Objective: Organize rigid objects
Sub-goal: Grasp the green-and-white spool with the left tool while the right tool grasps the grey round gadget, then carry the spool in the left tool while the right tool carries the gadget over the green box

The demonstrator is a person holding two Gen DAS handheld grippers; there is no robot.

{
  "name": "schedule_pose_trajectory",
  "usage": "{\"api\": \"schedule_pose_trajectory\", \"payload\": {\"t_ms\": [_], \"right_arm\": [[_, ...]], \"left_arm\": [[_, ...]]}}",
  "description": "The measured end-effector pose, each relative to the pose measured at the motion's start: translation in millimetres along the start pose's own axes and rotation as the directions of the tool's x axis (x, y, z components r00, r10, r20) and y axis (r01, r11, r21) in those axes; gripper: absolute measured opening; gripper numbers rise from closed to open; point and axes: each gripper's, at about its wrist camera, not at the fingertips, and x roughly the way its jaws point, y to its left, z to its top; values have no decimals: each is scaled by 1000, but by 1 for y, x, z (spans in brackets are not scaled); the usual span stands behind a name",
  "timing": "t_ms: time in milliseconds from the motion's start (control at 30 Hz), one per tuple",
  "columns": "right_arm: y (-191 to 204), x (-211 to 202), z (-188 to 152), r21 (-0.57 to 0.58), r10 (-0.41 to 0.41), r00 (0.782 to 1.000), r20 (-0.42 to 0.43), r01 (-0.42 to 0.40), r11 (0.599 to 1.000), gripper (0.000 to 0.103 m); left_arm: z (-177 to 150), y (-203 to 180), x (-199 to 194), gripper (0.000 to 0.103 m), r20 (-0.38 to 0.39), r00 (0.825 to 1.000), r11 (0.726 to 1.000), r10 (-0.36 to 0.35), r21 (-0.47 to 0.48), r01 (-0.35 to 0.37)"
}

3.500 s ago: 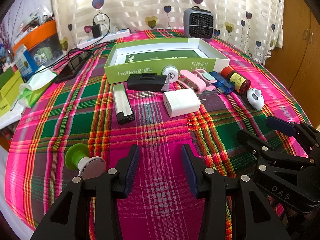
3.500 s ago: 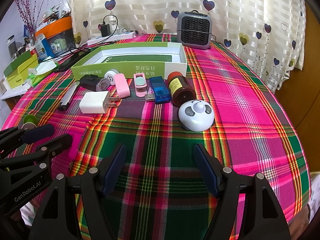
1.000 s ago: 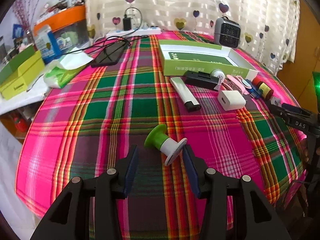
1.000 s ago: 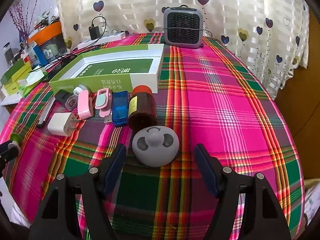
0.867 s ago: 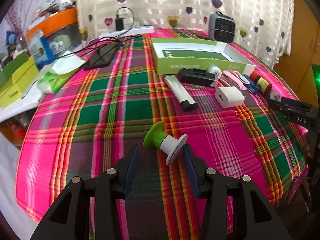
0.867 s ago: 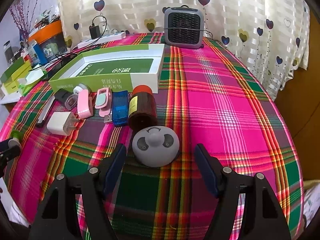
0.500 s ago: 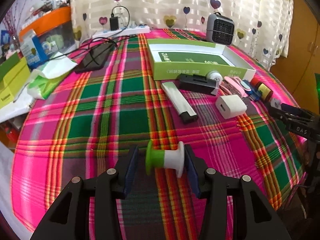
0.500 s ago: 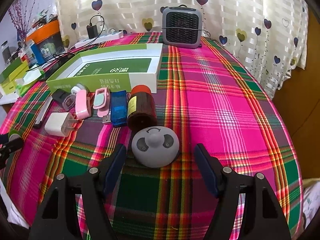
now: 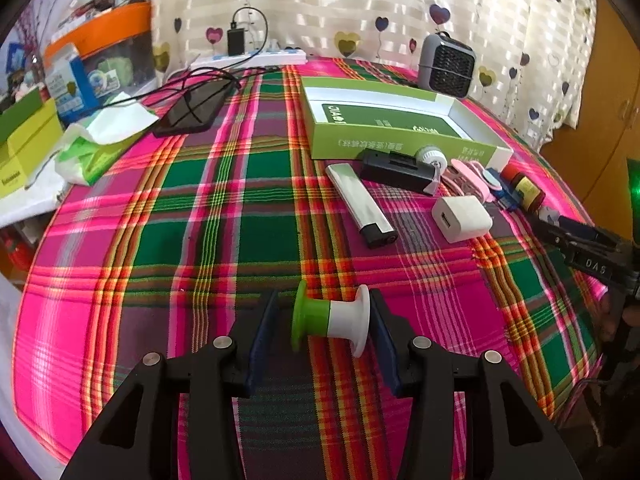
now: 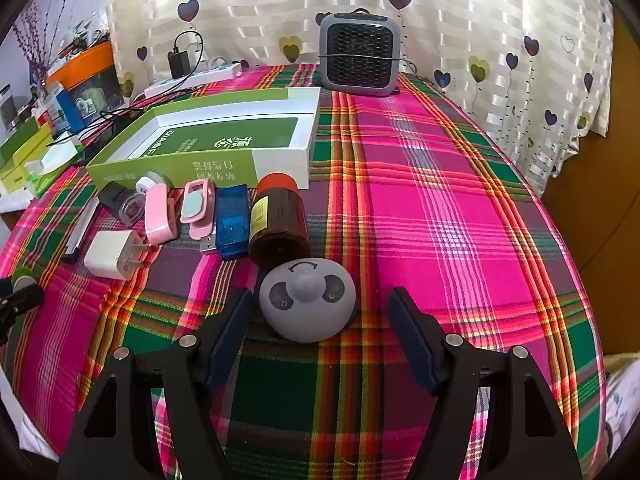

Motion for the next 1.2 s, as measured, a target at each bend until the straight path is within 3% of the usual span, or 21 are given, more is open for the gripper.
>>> {"api": "schedule_pose_trajectory", "payload": {"t_ms": [200, 400, 1200], "right_arm": [[-5, -1, 0, 20, -14, 1000, 9, 13, 1000, 50], [-5, -1, 0, 19, -14, 1000, 10, 13, 1000, 49], [-6, -17, 12, 38, -3, 999, 49, 1, 999, 49]], "left_arm": [[2, 5, 0, 38, 3, 1000, 1000, 5, -16, -5], [2, 4, 0, 31, 3, 1000, 1000, -10, -22, 10], [19, 5, -11, 31, 39, 999, 1000, -6, -19, 6]]}}
